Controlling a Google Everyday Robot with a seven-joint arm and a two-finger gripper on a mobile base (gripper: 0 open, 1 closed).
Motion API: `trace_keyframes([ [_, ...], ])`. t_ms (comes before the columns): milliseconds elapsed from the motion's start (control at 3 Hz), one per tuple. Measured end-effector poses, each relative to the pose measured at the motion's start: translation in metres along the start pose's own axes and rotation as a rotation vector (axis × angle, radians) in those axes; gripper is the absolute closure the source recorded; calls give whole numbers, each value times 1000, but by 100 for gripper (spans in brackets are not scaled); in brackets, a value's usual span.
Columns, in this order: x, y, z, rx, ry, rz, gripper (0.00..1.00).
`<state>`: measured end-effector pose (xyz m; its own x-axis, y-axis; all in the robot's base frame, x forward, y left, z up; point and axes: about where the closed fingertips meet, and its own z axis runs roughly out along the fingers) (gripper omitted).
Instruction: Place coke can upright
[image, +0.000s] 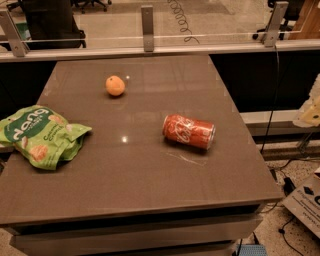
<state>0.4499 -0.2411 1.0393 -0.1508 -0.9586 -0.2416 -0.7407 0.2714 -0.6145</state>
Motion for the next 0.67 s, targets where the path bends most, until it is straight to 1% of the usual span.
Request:
trace_keyframes([
  [333,0,0,0,0,0,0,0],
  [667,-26,15,12,-42,-59,-18,0],
])
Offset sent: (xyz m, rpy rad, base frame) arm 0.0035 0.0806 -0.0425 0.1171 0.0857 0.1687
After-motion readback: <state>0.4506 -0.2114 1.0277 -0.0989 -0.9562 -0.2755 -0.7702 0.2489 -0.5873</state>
